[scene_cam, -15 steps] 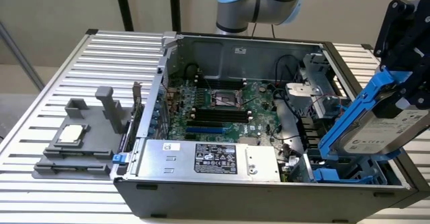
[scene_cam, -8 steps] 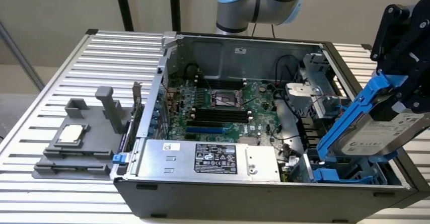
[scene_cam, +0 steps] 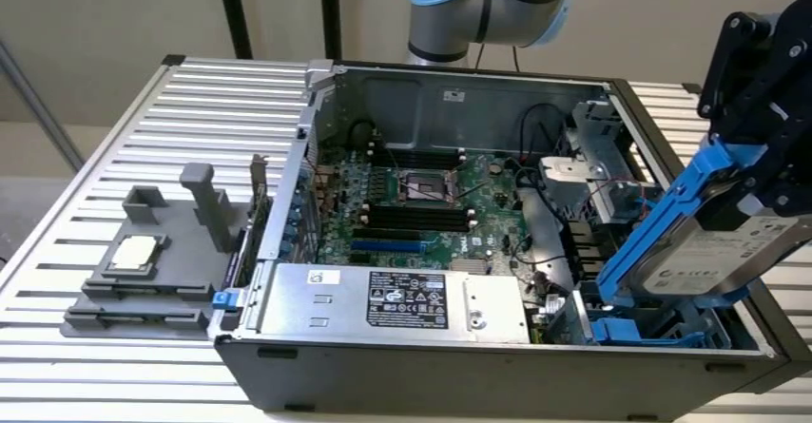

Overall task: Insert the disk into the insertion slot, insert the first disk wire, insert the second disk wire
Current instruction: 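Insert the disk into the insertion slot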

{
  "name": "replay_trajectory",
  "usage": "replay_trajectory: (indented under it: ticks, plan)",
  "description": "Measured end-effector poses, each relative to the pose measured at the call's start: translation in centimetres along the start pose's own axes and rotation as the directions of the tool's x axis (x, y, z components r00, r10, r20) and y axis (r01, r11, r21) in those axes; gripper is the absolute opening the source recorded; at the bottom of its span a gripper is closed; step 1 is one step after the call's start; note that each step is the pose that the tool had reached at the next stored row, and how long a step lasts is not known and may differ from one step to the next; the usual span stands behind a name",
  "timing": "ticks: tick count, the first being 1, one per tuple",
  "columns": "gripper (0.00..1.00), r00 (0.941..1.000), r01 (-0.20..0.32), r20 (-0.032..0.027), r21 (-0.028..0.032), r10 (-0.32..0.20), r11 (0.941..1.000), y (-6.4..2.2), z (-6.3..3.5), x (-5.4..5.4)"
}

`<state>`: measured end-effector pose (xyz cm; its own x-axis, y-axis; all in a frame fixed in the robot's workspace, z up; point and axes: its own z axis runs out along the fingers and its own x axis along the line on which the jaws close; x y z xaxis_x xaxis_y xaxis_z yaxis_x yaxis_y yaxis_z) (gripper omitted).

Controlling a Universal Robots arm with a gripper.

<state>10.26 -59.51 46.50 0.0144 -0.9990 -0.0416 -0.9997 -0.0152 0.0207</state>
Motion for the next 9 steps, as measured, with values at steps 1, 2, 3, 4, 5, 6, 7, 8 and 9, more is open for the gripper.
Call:
replay_trajectory:
  ticks: [1,2,3,4,5,6,7,8,9]
  plan:
    - [0.32,1.0000,0.000,0.0006,-0.0003,0.000,1.0000,0.00,0.07,0.00]
    - [0.32,1.0000,0.000,0.0019,-0.0010,0.000,1.0000,0.00,0.14,0.01]
    - [0.32,1.0000,0.000,0.0028,-0.0024,0.000,1.0000,0.00,0.20,0.02]
    - [0.32,1.0000,0.000,0.0036,-0.0042,0.000,1.0000,0.00,0.23,0.03]
    - [0.32,1.0000,0.000,0.0048,-0.0066,0.000,1.0000,-0.01,0.27,0.04]
    - [0.32,1.0000,0.000,0.0063,-0.0085,0.000,1.0000,-0.01,0.31,0.06]
    - [0.32,1.0000,0.000,0.0073,-0.0090,0.000,1.0000,-0.01,0.31,0.10]
    - [0.32,1.0000,0.000,0.0074,-0.0091,0.000,1.0000,-0.01,0.31,0.12]
    - [0.32,1.0000,0.000,0.0075,-0.0092,0.000,1.0000,-0.01,0.31,0.12]
